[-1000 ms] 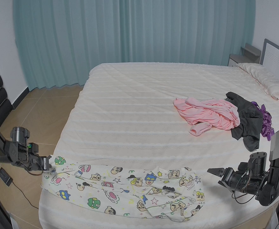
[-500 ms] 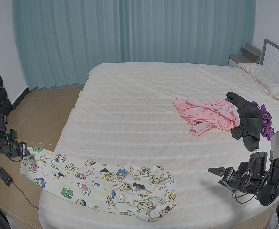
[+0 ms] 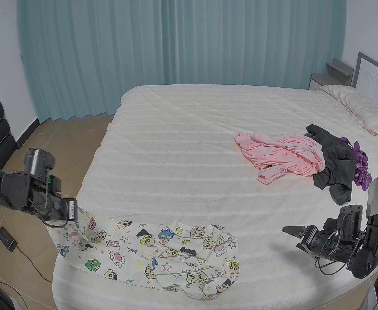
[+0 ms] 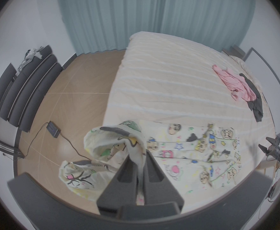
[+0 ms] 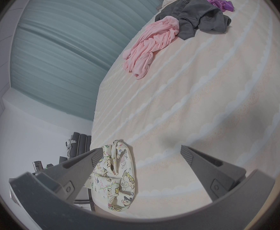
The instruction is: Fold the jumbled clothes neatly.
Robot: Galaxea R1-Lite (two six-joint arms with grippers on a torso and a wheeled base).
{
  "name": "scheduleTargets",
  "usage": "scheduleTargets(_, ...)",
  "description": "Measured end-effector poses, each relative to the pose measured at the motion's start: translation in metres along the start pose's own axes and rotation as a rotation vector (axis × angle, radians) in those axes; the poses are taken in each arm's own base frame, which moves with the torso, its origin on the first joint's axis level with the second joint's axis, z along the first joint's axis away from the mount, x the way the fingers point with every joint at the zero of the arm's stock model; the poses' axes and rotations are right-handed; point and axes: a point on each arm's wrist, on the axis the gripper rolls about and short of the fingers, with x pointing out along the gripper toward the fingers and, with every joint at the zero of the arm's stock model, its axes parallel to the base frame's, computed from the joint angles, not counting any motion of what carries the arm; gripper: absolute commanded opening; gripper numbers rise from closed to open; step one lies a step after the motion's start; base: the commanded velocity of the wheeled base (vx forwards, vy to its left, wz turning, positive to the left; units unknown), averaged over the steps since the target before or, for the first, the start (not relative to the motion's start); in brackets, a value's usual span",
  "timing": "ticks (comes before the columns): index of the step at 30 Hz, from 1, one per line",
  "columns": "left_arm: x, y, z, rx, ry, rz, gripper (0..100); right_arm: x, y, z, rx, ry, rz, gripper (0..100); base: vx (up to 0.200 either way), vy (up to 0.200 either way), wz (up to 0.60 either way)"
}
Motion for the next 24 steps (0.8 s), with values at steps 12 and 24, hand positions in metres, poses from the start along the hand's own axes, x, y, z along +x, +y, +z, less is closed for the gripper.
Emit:
scheduleTargets(12,-0.004,-0.138,-0.034,0.056,0.018,-0.146,0,0.000,0.002,-0.001,-0.005,0.002,0.005,100,0.000,0.000,0.00)
scheduleTargets(24,-0.005,-0.226,-0.051,0.110,0.060,-0.353,0,0.000,0.002,-0.002,-0.009,0.005,0.007,100,0.000,0.000,0.00)
